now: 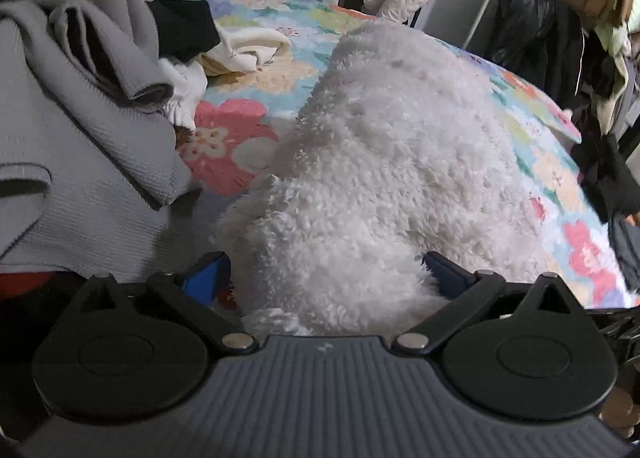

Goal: Fold clothes

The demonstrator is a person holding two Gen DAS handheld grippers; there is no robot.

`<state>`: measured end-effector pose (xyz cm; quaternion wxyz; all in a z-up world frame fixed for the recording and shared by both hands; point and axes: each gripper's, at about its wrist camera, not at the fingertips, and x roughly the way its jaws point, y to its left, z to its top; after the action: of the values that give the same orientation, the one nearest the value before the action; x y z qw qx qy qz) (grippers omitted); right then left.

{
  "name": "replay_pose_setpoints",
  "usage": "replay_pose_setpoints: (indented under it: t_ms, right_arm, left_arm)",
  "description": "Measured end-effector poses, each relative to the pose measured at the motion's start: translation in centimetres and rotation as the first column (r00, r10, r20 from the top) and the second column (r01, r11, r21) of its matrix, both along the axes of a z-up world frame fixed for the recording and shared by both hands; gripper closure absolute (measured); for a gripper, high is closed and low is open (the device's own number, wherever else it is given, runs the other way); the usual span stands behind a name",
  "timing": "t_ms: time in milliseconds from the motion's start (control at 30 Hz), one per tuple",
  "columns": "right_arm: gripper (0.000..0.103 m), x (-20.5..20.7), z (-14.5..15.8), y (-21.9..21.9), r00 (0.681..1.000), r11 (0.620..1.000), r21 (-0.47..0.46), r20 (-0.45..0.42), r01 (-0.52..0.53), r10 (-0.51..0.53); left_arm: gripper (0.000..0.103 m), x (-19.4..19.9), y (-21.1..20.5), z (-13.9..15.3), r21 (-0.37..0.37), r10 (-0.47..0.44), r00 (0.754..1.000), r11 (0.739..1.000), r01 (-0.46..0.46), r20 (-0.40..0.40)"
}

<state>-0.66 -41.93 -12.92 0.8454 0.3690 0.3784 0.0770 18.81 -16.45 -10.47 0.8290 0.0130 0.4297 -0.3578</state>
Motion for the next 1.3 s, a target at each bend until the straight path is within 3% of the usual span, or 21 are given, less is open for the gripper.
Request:
replay_pose_setpoints:
  t_ms: [100, 300, 500, 667, 767, 867, 967, 1033, 1133, 1233, 1300]
  right_arm:
    - [0.013, -0.1, 0.2, -1.3, 1.000, 0.998, 0.060, 0.019, 0.022, -0.023]
    - [0.012, 0.2, -0.9, -3.4, 0.996, 0.978, 0.188, 0.016, 0.086, -0.091]
    - [0.010, 2.5, -4.7, -3.7, 0.997, 0.937, 0.339, -0.027, 0.078, -0.073]
    - [0.007, 5.7, -5.6, -2.8, 0.997, 0.911, 0.405, -0.033, 0.080, -0.073]
    - [0.017, 6.2, -5.0, -2.0, 0.999, 0.925, 0.378, -0.005, 0.047, -0.048]
    - [0.032, 4.8, -4.1, -2.3, 0.997, 0.875, 0.481, 0.020, 0.061, -0.080]
    - [0.036, 2.9, -2.2, -2.4, 0.993, 0.886, 0.460, 0.068, 0.059, -0.101]
    - [0.036, 1.3, -1.1, -2.9, 0.988, 0.884, 0.462, 0.093, 0.065, -0.121]
    - [0.036, -1.8, 0.3, -5.1, 0.974, 0.897, 0.421, 0.113, 0.132, -0.197]
    - [0.036, -4.5, 1.2, -7.2, 0.964, 0.925, 0.316, 0.090, 0.210, -0.250]
    - [0.035, -6.0, 0.5, -8.3, 0.958, 0.923, 0.285, 0.049, 0.257, -0.282]
  left_arm:
    - [0.000, 1.3, 0.4, -0.9, -0.065, -0.002, 0.995, 0.998, -0.005, -0.103]
    - [0.000, 3.2, 1.0, -3.5, -0.166, -0.016, 0.959, 0.986, -0.032, -0.282]
    - [0.000, 3.7, 0.6, -5.5, -0.222, -0.018, 0.930, 0.973, -0.069, -0.367]
    - [0.000, 4.5, 0.3, -6.7, -0.257, -0.009, 0.911, 0.960, -0.107, -0.412]
    - [0.000, 4.7, 0.3, -7.0, -0.270, 0.007, 0.903, 0.953, -0.136, -0.429]
    - [0.000, 4.4, 0.2, -6.7, -0.283, 0.004, 0.907, 0.950, -0.136, -0.421]
    - [0.001, 3.3, 0.4, -5.2, -0.328, -0.011, 0.923, 0.936, -0.125, -0.384]
    - [0.001, 2.4, -0.7, -4.5, -0.386, -0.045, 0.920, 0.915, -0.118, -0.388]
    - [0.001, 1.2, -4.0, -4.1, -0.428, -0.132, 0.911, 0.902, -0.053, -0.391]
    - [0.001, -0.1, -8.7, -4.9, -0.398, -0.208, 0.892, 0.917, 0.034, -0.401]
    - [0.000, -0.6, -11.3, -5.8, -0.362, -0.232, 0.886, 0.929, 0.079, -0.401]
